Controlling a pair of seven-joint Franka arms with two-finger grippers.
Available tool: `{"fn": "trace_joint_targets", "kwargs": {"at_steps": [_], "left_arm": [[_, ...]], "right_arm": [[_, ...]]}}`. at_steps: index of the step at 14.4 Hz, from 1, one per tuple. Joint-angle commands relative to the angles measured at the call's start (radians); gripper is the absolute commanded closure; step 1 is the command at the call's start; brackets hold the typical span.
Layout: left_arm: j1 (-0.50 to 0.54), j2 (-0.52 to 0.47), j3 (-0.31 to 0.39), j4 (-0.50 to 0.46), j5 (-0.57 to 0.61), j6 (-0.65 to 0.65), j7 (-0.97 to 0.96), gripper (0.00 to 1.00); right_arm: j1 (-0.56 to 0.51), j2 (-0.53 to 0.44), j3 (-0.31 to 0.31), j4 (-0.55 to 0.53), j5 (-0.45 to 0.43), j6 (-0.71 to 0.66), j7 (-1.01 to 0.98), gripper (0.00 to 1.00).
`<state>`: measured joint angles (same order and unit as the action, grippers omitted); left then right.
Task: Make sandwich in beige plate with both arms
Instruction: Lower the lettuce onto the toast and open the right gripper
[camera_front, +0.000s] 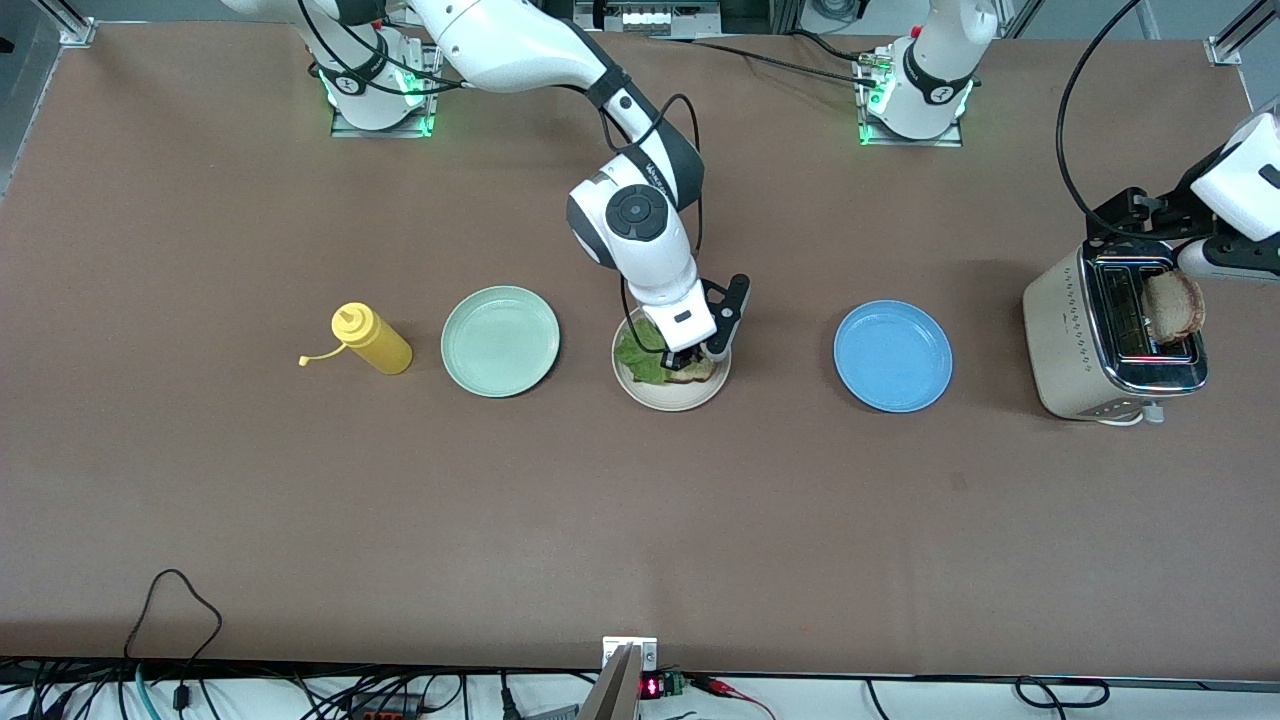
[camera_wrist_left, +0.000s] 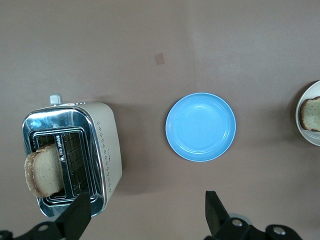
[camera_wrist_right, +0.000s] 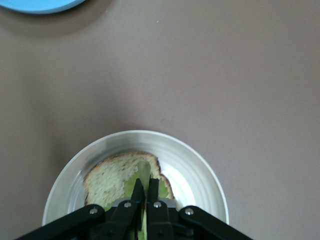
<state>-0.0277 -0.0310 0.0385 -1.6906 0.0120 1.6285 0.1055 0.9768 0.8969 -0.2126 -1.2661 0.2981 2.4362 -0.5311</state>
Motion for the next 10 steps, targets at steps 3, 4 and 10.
{"fn": "trace_joint_targets", "kwargs": {"at_steps": [3, 4, 10], "left_arm": [[0.008, -0.018, -0.006, -0.009, -0.010, -0.007, -0.006, 0.00], [0.008, -0.018, -0.006, -0.009, -0.010, -0.007, -0.006, 0.00], [0.008, -0.018, -0.006, -0.009, -0.010, -0.007, -0.006, 0.00]], "right_arm": [[-0.010, 0.039, 0.022, 0.031, -0.020, 0.109, 0.028, 0.01], [-0.010, 0.037, 0.021, 0.033, -0.019, 0.113, 0.028, 0.00], [-0.072, -0.125, 0.018, 0.037, -0.011, -0.141, 0.089, 0.00]]}}
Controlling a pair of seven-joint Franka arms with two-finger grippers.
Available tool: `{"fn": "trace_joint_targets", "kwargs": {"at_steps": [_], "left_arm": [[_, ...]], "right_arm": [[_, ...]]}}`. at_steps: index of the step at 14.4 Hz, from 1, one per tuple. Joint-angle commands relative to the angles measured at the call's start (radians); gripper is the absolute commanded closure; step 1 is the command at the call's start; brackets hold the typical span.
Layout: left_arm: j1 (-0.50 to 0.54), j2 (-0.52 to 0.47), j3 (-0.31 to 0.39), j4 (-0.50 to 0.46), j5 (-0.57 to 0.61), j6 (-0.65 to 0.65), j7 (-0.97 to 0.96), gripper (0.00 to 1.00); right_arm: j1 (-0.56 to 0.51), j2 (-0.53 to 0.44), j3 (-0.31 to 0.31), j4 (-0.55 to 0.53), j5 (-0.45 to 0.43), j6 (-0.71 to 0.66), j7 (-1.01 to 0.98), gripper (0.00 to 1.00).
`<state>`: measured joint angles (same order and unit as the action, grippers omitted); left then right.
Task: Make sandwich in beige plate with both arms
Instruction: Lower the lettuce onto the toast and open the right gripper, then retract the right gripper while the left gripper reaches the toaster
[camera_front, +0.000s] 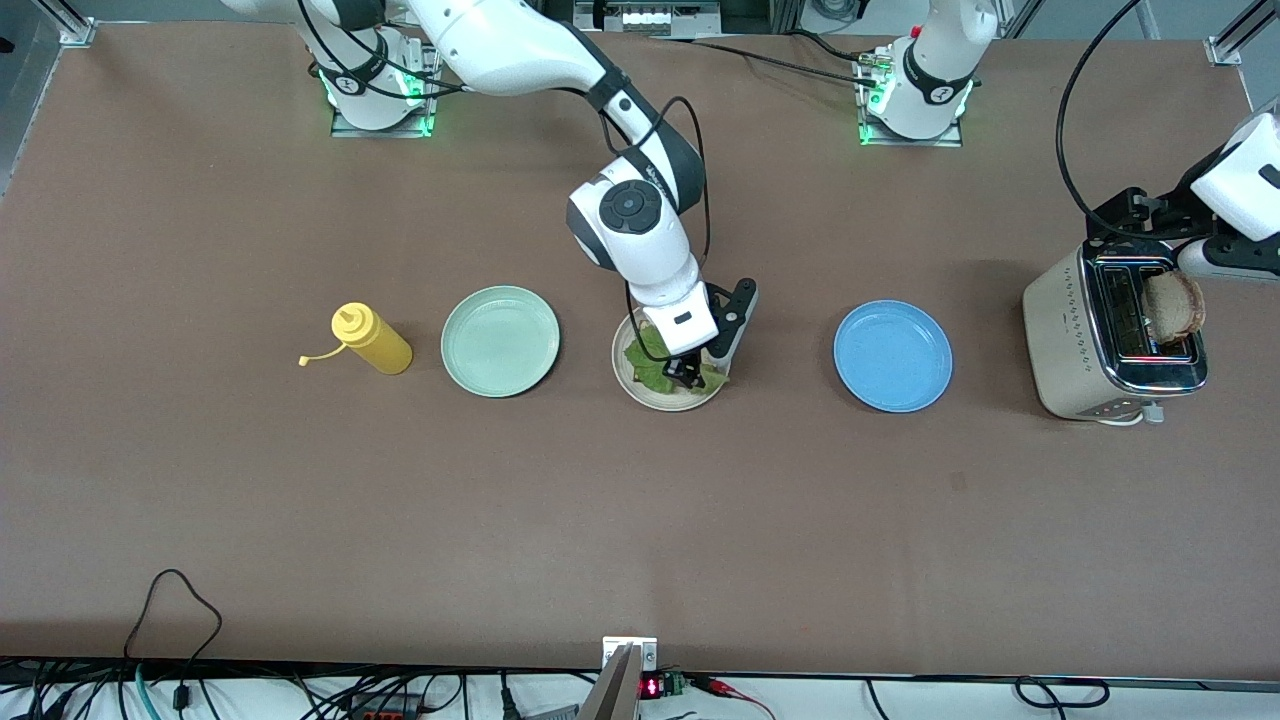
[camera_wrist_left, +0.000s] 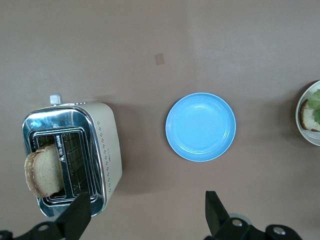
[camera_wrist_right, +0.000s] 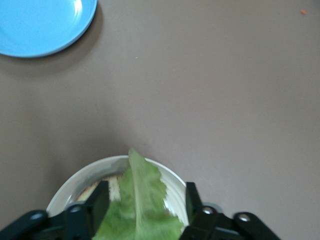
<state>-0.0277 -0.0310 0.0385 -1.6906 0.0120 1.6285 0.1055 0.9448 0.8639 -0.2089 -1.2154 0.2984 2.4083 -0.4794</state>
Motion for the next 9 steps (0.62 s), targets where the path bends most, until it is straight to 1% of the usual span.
{"fn": "trace_joint_targets", "kwargs": {"at_steps": [1, 3, 5, 8, 9], "left_arm": [[0.008, -0.018, -0.006, -0.009, -0.010, -0.007, -0.004, 0.00], [0.008, -0.018, -0.006, -0.009, -0.010, -0.007, -0.004, 0.00], [0.009, -0.018, -0.005, -0.009, -0.010, -0.009, -0.004, 0.00], [0.009, -0.018, 0.003, -0.008, -0.010, -0.027, -0.006, 0.00], [0.009, -0.017, 0.008, -0.009, -0.010, -0.029, -0.006, 0.00]], "right_arm": [[-0.052, -0.121, 0.010, -0.013, -0.015, -0.167, 0.059, 0.00], [-0.108, -0.186, 0.003, -0.013, -0.042, -0.283, 0.061, 0.00], [-0.174, -0.229, 0.003, 0.002, -0.070, -0.386, 0.062, 0.00], [-0.273, -0.287, 0.011, 0.010, -0.129, -0.475, 0.096, 0.00], [-0.308, -0.302, 0.011, 0.010, -0.134, -0.500, 0.163, 0.00]]}}
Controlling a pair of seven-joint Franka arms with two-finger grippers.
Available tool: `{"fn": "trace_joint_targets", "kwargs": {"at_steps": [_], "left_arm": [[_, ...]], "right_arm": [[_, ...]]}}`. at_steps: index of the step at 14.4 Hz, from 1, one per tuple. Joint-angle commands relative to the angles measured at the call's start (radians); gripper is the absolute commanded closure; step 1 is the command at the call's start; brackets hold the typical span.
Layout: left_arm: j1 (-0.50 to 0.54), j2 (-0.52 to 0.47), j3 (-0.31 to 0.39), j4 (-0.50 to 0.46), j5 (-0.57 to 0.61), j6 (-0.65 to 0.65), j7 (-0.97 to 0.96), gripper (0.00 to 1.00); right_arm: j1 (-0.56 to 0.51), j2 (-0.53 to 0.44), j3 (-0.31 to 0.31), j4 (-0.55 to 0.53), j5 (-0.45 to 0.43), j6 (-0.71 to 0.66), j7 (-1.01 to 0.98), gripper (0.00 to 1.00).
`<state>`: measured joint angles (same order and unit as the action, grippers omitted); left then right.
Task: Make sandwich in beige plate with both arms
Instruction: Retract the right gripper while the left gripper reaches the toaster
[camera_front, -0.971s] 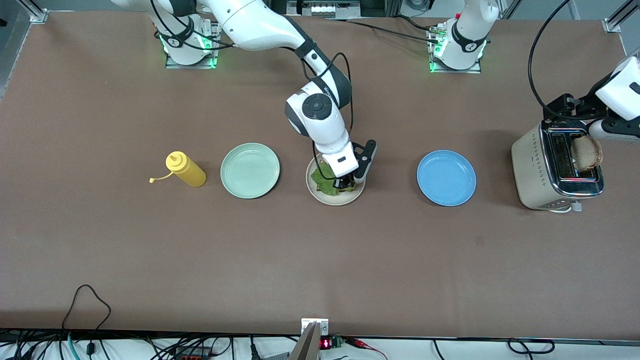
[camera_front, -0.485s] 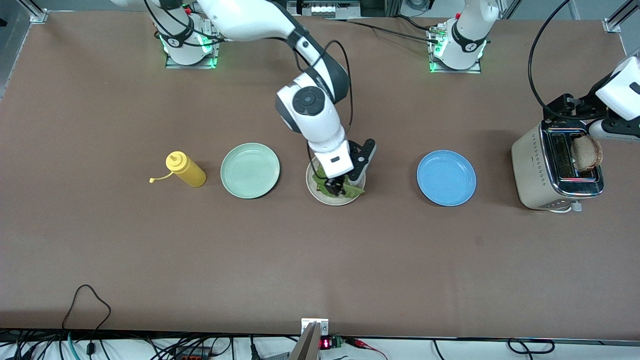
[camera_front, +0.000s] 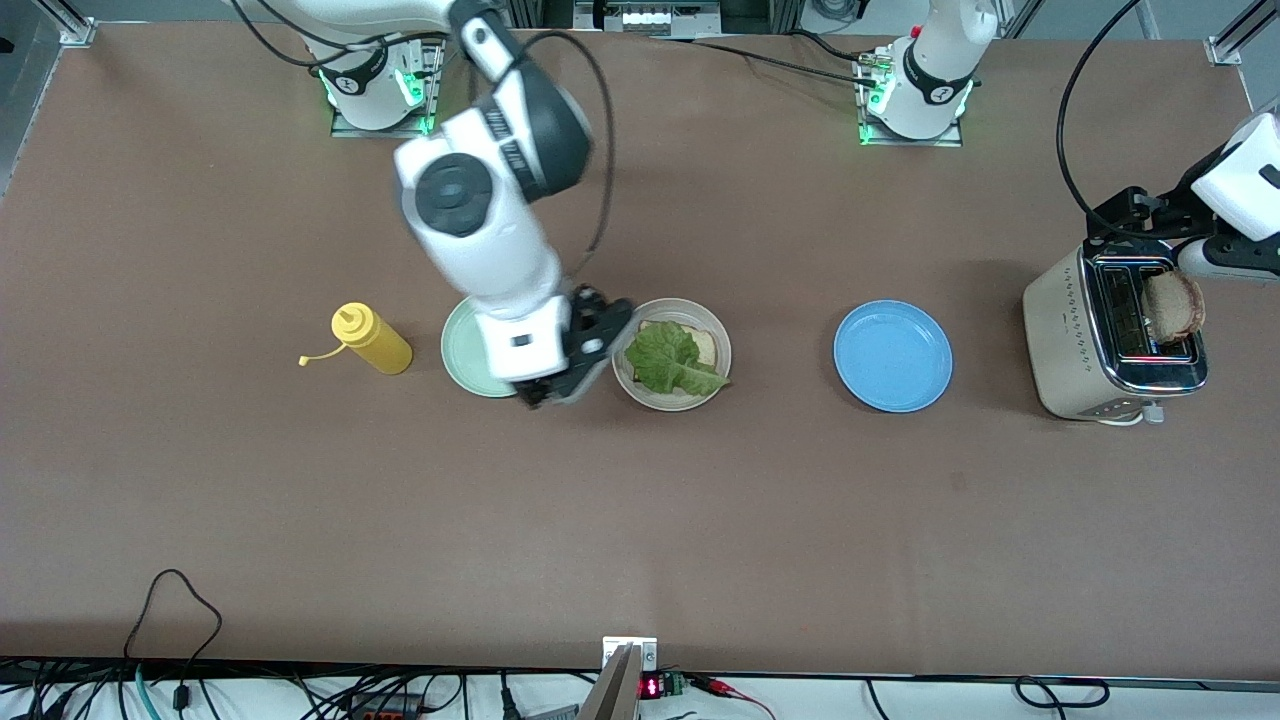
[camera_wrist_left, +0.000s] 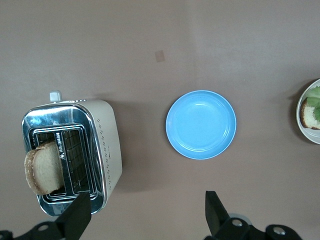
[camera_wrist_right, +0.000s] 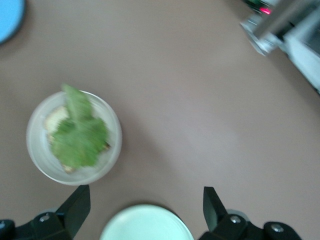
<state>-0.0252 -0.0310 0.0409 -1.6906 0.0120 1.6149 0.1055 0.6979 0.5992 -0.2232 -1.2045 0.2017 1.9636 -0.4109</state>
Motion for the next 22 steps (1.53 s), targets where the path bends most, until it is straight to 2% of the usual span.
{"fn": "trace_joint_targets", "kwargs": {"at_steps": [1, 2, 4, 6, 8, 11, 15, 17, 20, 22], "left_arm": [[0.011, -0.017, 0.011, -0.008, -0.010, -0.017, -0.006, 0.00], [0.031, -0.015, 0.013, -0.008, -0.010, -0.021, -0.004, 0.00], [0.041, -0.009, 0.013, -0.008, -0.010, -0.023, 0.005, 0.00], [0.050, -0.007, 0.013, -0.008, -0.010, -0.038, 0.006, 0.00], [0.051, -0.003, 0.013, -0.006, -0.010, -0.041, 0.003, 0.00], [0.060, -0.001, 0.014, -0.006, -0.010, -0.043, 0.003, 0.00], [0.090, 0.019, 0.013, -0.004, -0.018, -0.046, 0.002, 0.00], [0.100, 0.039, 0.014, 0.021, -0.020, -0.073, -0.001, 0.00], [0.139, 0.123, 0.016, 0.061, -0.011, -0.108, -0.006, 0.00], [0.218, 0.146, 0.017, 0.071, 0.003, -0.116, 0.014, 0.00]], "right_arm": [[-0.101, -0.061, 0.033, -0.001, -0.038, -0.081, 0.192, 0.00], [-0.135, -0.078, 0.051, -0.003, -0.042, -0.101, 0.252, 0.00], [-0.233, -0.105, 0.112, -0.003, -0.120, -0.162, 0.303, 0.00], [-0.401, -0.157, 0.265, -0.018, -0.171, -0.219, 0.460, 0.00], [-0.497, -0.202, 0.333, -0.041, -0.212, -0.267, 0.591, 0.00], [-0.604, -0.266, 0.383, -0.059, -0.238, -0.345, 0.607, 0.00], [-0.722, -0.399, 0.413, -0.156, -0.235, -0.351, 0.610, 0.00], [-0.750, -0.462, 0.412, -0.220, -0.232, -0.344, 0.619, 0.00], [-0.753, -0.530, 0.410, -0.271, -0.231, -0.353, 0.677, 0.00], [-0.745, -0.619, 0.409, -0.360, -0.223, -0.341, 0.687, 0.00]]}}
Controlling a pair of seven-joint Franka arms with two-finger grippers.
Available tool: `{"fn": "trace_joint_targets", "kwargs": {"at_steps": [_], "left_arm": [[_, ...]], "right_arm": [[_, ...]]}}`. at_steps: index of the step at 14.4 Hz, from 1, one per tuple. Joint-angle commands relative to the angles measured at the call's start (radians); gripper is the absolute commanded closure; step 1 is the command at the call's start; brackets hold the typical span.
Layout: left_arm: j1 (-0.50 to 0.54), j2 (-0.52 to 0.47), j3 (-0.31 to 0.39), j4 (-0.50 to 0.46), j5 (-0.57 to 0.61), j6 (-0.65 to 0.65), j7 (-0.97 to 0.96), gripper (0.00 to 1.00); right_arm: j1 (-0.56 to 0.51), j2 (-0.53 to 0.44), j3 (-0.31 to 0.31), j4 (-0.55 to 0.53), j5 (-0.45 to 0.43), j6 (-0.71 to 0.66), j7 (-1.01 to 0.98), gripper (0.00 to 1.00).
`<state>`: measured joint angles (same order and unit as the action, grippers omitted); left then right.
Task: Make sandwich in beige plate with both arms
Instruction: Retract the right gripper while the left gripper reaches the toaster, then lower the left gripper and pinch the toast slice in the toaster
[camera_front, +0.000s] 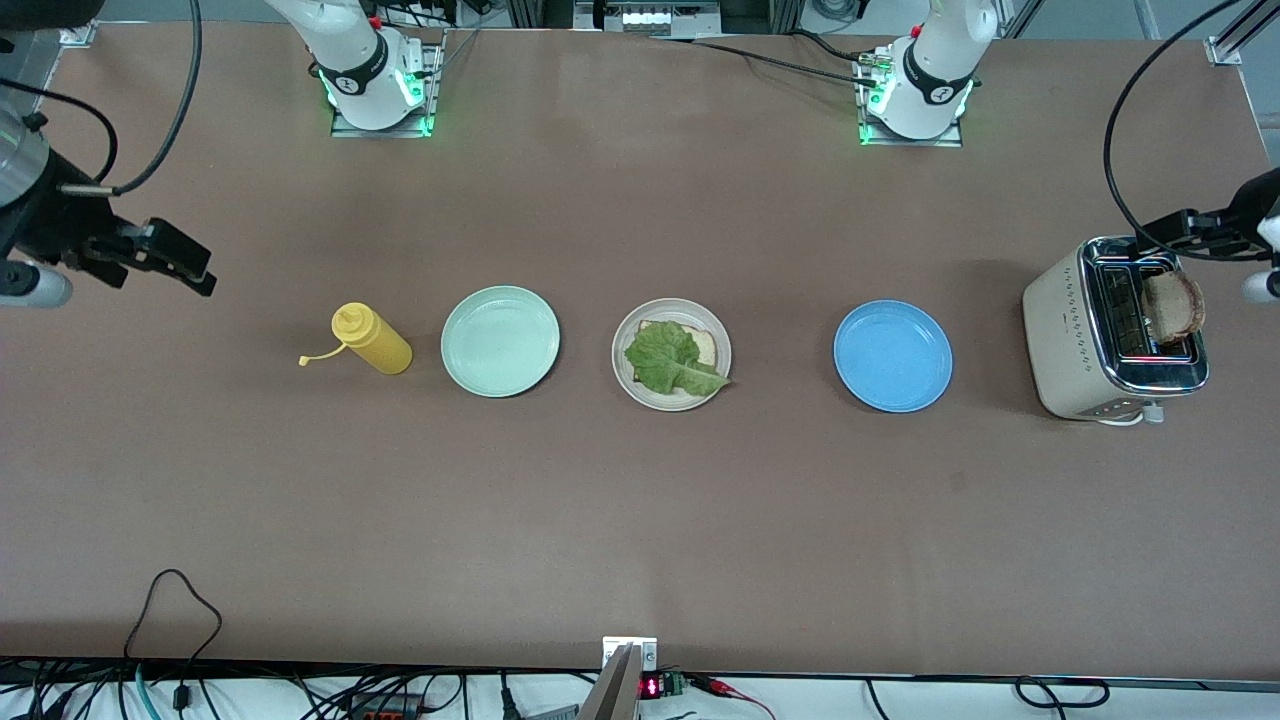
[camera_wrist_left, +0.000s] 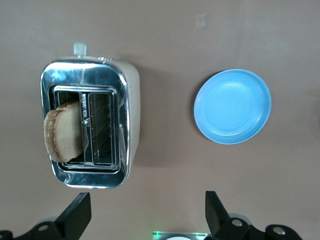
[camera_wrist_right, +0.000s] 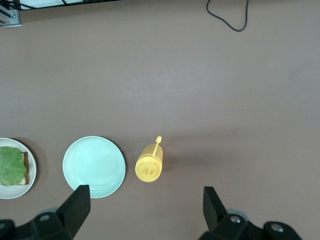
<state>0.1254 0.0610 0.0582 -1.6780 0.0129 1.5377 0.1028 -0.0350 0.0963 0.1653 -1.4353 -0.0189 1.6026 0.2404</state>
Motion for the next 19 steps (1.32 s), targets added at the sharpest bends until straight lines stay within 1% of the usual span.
{"fn": "trace_joint_targets", "kwargs": {"at_steps": [1, 2, 4, 5, 6, 7, 8, 9, 13, 17, 19], "left_arm": [[0.106, 0.077, 0.000, 0.058, 0.006, -0.034, 0.035, 0.00], [0.135, 0.101, 0.000, 0.058, 0.006, -0.030, 0.078, 0.00], [0.202, 0.138, 0.000, 0.052, 0.007, 0.030, 0.187, 0.00], [0.229, 0.151, 0.000, 0.044, 0.007, 0.057, 0.260, 0.00], [0.258, 0.172, 0.000, 0.035, 0.007, 0.117, 0.359, 0.00], [0.278, 0.178, 0.000, 0.006, 0.007, 0.192, 0.435, 0.00], [0.296, 0.180, 0.000, -0.027, 0.007, 0.264, 0.472, 0.00], [0.307, 0.178, 0.000, -0.054, 0.006, 0.295, 0.480, 0.00], [0.312, 0.178, -0.003, -0.103, -0.011, 0.302, 0.479, 0.00], [0.312, 0.178, -0.008, -0.158, -0.017, 0.346, 0.482, 0.01], [0.312, 0.178, -0.008, -0.167, -0.019, 0.348, 0.482, 0.01]], "right_arm": [[-0.006, -0.128, 0.020, -0.155, -0.001, 0.023, 0.031, 0.00], [0.009, -0.145, 0.011, -0.171, 0.000, 0.025, 0.031, 0.00], [0.061, -0.152, -0.042, -0.172, 0.001, 0.025, 0.031, 0.00], [0.072, -0.149, -0.058, -0.169, 0.001, 0.028, 0.025, 0.00], [0.072, -0.136, -0.059, -0.169, -0.003, 0.046, 0.020, 0.00], [0.070, -0.132, -0.059, -0.169, -0.003, 0.052, 0.016, 0.00], [0.067, -0.132, -0.059, -0.168, -0.003, 0.054, 0.014, 0.00], [0.067, -0.132, -0.061, -0.168, -0.004, 0.056, 0.014, 0.00], [0.056, -0.124, -0.063, -0.171, -0.007, 0.071, 0.013, 0.00], [0.018, -0.122, -0.063, -0.171, -0.013, 0.080, -0.093, 0.00], [0.033, -0.122, -0.088, -0.171, -0.015, 0.076, -0.093, 0.00]]}}
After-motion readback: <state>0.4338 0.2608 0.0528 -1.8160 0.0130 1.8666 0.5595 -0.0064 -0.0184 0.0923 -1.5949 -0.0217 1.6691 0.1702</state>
